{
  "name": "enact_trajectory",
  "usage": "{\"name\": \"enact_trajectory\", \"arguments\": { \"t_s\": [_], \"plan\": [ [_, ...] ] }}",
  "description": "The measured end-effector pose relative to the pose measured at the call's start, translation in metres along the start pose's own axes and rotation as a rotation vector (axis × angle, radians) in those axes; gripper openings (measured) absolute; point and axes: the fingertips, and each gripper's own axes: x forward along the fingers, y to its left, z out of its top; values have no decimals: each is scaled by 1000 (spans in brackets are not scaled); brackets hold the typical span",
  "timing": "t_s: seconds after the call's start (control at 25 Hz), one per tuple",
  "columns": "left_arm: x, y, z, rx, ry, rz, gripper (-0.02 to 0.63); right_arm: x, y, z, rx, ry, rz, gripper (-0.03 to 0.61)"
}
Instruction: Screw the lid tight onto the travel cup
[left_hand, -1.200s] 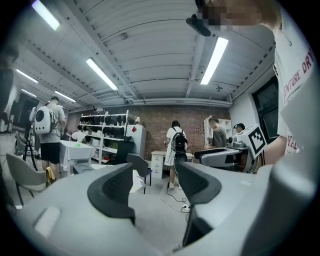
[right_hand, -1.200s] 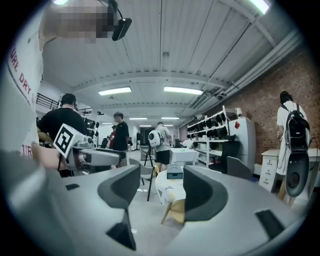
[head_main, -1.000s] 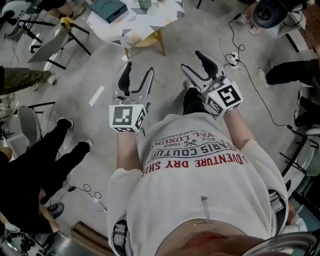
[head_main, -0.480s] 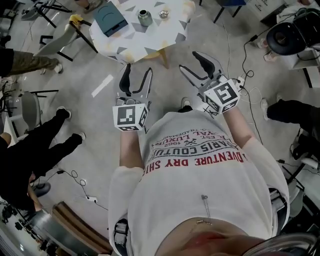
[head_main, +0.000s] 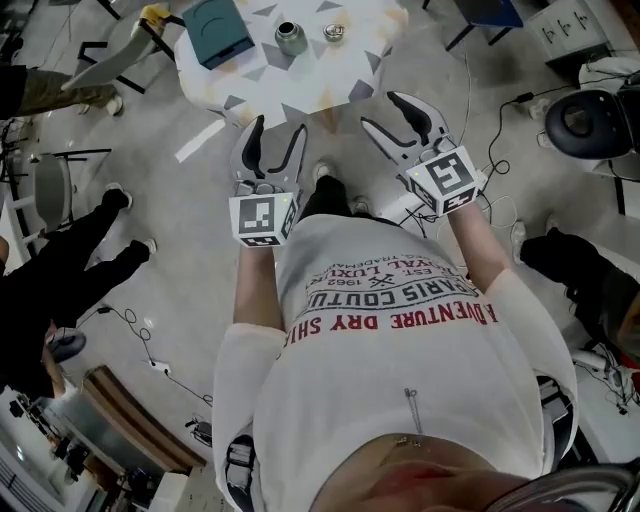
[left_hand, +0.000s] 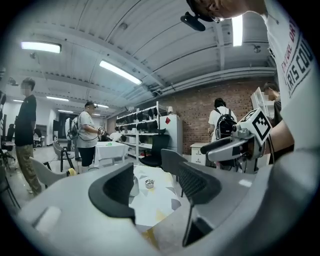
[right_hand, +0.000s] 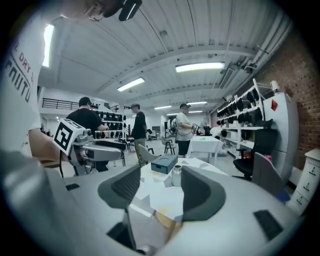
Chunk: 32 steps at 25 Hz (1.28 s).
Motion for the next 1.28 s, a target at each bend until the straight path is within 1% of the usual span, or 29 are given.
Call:
{"name": "enact_trajectory", "arguments": {
  "t_s": [0.2,0.4,0.68,0.92,1.04,1.2,1.28],
  "plan": [
    [49,35,-16,-36,8,15,268,49,-31,-3,-24,43,27,238],
    [110,67,-37,-75,49,-6,270,100,-70,-5,-36,107,39,238],
    [177,115,-75,-100,101,-48,275,183,-113,-35,-34,226,66,238],
    [210,127,-114,-93,169,-118,285,229,-136,-73,-33,343,87,238],
    [224,127,-132,-84,193,-148,309,245,-147,-92,-53,403,97,238],
    [242,129,-152,-75,210,-166,359,262,-158,-117,-76,478,114,238],
    [250,130,-160,-70,221,-172,371,270,-163,-129,-86,513,129,238]
  ]
}}
